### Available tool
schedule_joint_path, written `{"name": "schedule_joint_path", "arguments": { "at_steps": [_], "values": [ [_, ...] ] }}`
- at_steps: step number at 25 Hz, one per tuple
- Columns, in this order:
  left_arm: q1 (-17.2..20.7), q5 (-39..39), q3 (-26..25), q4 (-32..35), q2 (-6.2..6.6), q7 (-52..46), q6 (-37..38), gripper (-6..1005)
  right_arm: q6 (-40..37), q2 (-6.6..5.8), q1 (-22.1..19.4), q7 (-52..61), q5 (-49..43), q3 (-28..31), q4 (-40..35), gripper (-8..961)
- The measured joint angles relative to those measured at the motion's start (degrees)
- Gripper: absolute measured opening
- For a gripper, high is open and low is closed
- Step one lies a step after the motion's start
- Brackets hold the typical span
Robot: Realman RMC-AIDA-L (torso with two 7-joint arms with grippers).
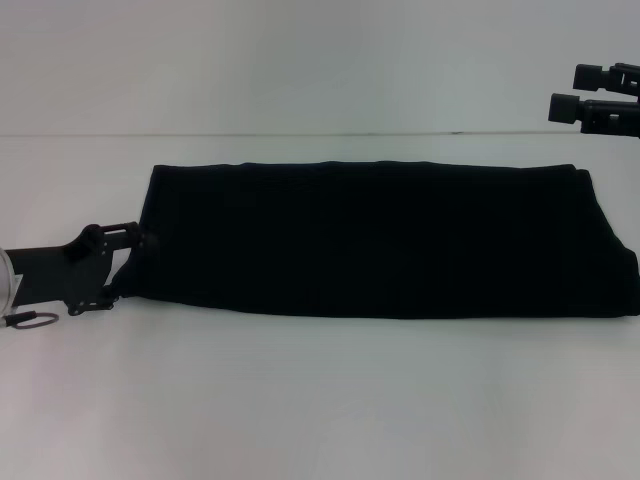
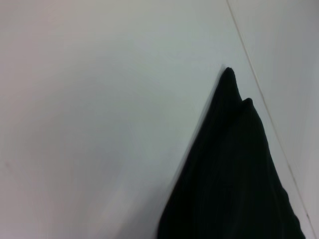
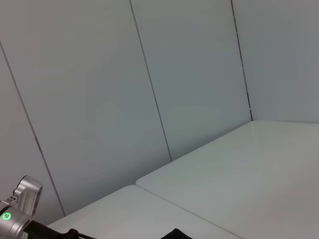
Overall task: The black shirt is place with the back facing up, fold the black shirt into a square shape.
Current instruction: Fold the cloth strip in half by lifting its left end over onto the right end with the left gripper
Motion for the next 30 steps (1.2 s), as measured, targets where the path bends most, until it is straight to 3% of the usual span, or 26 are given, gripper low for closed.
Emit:
{"name": "schedule_joint_path", "arguments": {
  "at_steps": [8, 13, 15, 23, 30],
  "values": [
    [0.3, 1.6, 1.5, 0.5, -0.11, 1.7, -0.4, 761, 0.0, 0.0, 0.1, 0.0, 0.0, 0.0, 0.0, 930],
    [0.2, 1.9, 1.8, 0.5, -0.11, 2.9, -0.8, 507, 0.0, 0.0, 0.2, 0.0, 0.0, 0.0, 0.0, 930],
    [0.2, 2.1, 1.8, 0.4, -0.11, 3.2, -0.9, 265, 0.0, 0.0, 0.1, 0.0, 0.3, 0.0, 0.0, 930],
    [0.1, 2.8, 1.9, 0.4, -0.07, 7.0, -1.4, 106, 0.2, 0.23, 0.0, 0.1, 0.7, -0.3, 0.1, 930],
    [1.9, 3.0, 2.1, 4.5, 0.04, 14.3, 0.5, 33, 2.5, 1.82, 0.6, 0.6, 0.8, -0.1, 0.7, 929]
  ]
}}
